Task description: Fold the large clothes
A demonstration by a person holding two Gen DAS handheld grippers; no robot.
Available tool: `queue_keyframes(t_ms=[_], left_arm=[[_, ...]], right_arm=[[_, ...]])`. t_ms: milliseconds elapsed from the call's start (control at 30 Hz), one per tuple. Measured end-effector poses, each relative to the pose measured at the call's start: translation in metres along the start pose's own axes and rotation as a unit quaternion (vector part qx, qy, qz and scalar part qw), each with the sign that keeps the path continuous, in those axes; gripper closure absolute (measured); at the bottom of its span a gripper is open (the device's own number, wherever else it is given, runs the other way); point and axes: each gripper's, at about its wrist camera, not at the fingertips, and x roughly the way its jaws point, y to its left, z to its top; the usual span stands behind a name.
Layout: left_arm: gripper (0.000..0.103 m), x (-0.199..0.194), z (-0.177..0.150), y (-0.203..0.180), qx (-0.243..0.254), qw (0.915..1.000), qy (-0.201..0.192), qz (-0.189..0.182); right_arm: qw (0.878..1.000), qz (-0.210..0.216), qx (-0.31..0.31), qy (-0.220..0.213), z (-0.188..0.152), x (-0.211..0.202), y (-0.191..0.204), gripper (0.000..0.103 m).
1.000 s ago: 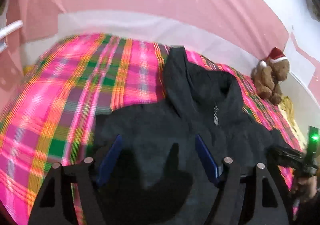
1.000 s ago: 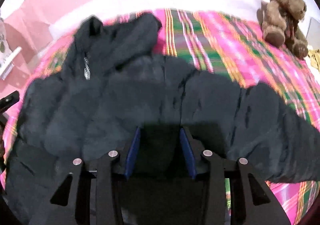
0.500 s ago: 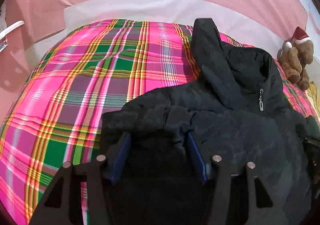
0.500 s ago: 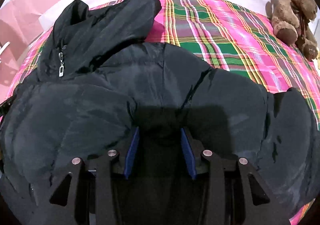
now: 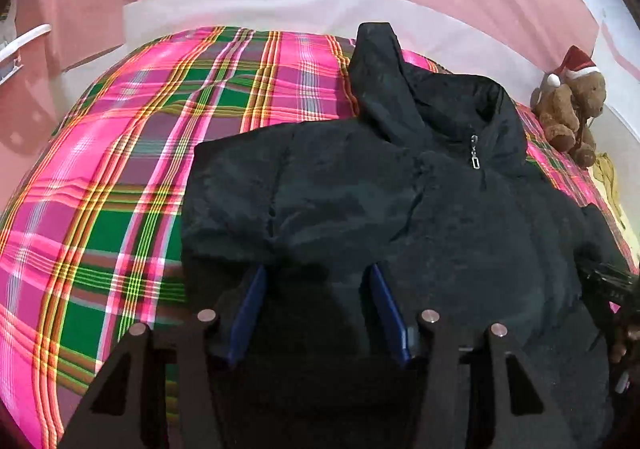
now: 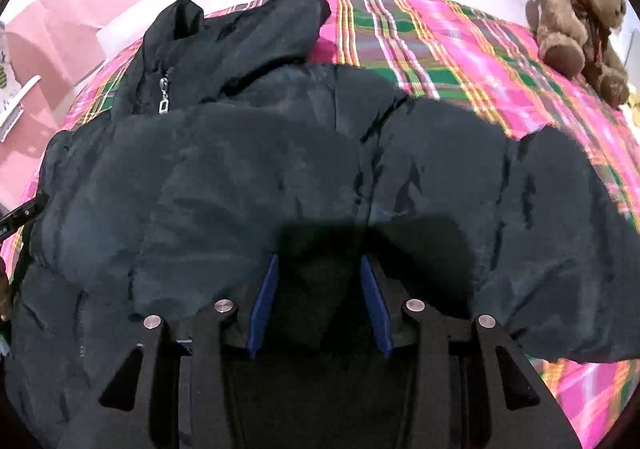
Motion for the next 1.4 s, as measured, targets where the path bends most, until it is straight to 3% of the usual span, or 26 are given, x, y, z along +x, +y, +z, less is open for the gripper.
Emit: queue_keyframes(t_ms=[133, 233, 433, 700, 1067, 1400], left_arm=[[0.046, -0.002, 0.0, -0.004, 0.007, 0.9999, 0.0, 0.009], [0.046, -0.024, -0.002, -0.01, 0.001, 0.9999, -0.006, 0.016], [0.046, -0.099, -0.024, -0.043, 0.017, 0.9983, -0.055, -0.009], [0.04, -0.173, -0.082, -0.072, 0.002, 0.9969, -0.067, -0.042], [0.04, -0.218, -0.142, -0.1, 0.007, 0.9971, -0.053, -0.055], [0.04, -0.228, -0.152, -0.122, 0.025, 0.9959, -0.054, -0.068]], right_arm=[[1.0, -0.005, -0.004, 0.002, 0.001, 0.003, 0.002, 0.061], [1.0, -0.01, 0.009, 0.011, 0.0, -0.01, -0.001, 0.061], [0.998, -0.026, 0.0, -0.054, -0.031, -0.094, 0.017, 0.061], [0.994, -0.01, 0.031, -0.102, -0.088, -0.181, 0.021, 0.059], [0.994, -0.018, 0.038, -0.104, -0.164, -0.234, 0.027, 0.059], [0.992, -0.029, 0.049, -0.116, -0.18, -0.251, 0.016, 0.059]])
